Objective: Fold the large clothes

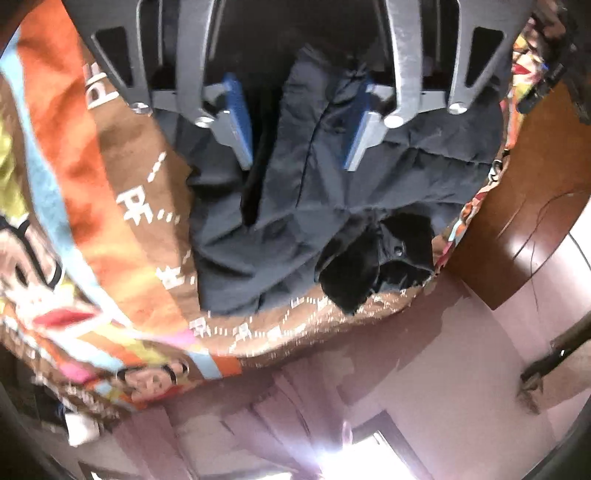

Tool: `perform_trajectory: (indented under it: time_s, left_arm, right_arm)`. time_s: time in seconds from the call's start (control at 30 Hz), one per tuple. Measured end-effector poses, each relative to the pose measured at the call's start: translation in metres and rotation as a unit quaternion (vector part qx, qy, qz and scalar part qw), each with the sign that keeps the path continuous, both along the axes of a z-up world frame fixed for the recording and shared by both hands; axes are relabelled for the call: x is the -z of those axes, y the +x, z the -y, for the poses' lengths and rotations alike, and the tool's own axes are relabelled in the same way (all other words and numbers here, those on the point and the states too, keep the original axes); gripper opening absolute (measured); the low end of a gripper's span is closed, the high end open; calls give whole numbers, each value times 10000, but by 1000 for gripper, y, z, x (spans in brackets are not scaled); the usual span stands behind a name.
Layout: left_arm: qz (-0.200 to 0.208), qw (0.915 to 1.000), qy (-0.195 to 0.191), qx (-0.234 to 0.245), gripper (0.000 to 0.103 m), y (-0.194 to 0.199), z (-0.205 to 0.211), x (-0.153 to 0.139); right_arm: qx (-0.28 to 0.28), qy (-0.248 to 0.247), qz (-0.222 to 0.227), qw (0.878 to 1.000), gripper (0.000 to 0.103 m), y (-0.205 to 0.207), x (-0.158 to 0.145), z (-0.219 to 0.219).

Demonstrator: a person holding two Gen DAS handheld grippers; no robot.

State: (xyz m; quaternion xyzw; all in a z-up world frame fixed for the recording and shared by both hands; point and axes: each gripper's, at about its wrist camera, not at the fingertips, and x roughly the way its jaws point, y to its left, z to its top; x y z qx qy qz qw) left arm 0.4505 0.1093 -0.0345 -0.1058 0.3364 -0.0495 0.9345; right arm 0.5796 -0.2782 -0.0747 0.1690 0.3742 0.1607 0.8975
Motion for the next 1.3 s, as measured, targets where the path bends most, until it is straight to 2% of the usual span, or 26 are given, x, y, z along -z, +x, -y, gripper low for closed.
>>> perform_trajectory:
  time_s: [0.07,0.13,0.2,0.23,0.27,0.3,0.4,0.57,0.7,0.83,0.93,1.03,1.1,1.13,1.23,1.3]
  left_arm:
    - [-49,9999,53,122,64,11,10,4]
    - [-162,9995,65,246,64,22,21,10]
    - [-331,9990,63,308,64,33,31,20]
    - [-380,9988,64,318,64,36,33,23]
    - [-451,9983,126,335,64,40,38,29]
    - [-508,9979,226,337,64,43,41,33]
    - [-713,9948,641,336,64,51,50,47]
    - [-835,9921,848,399,64,58,53,62]
    - [-857,9900,1046,391,64,60,56,73]
    - [-804,9898,1100,404,64,58,57,73]
    - [-648,9933,831,483,64,50,50,65]
    - [-520,9963,300,621,64,42,35,54]
    - [-553,9965,214,582,64,41,24,45]
    - [-553,9966,249,564,64,42,21,41]
    - [-547,9959,565,447,64,50,14,28]
    - [-588,9952,704,334,64,64,13,14]
  right_arm:
    - [169,-579,402,9974,72,-5,-15,-6]
    - [96,-840,754,9936,73,-11,-25,-15]
    - [-186,-935,860,9917,73,-11,-26,-24]
    - [-437,-1037,883,9897,72,-11,-25,-33]
    - [-593,-1120,895,9879,66,-12,-22,-39]
    - [-813,-1265,885,9847,59,-12,-18,-49]
    - [-1287,-1751,741,9733,50,-12,-1,-74]
    - [-1491,-2273,360,9617,46,1,32,-92]
    - [-1513,-2253,164,9623,46,10,48,-93]
    - [-1518,-2341,204,9601,46,8,54,-94]
    - [-1518,-2369,254,9593,46,6,56,-94]
    - [-1528,-2145,332,9641,48,2,51,-89]
    - [-1584,-1770,412,9705,58,-1,44,-81]
    - [-1595,-1685,436,9717,60,-3,41,-79]
    - [-1564,-1536,536,9742,65,-1,27,-76]
    - [-1510,-1482,544,9758,73,6,19,-76]
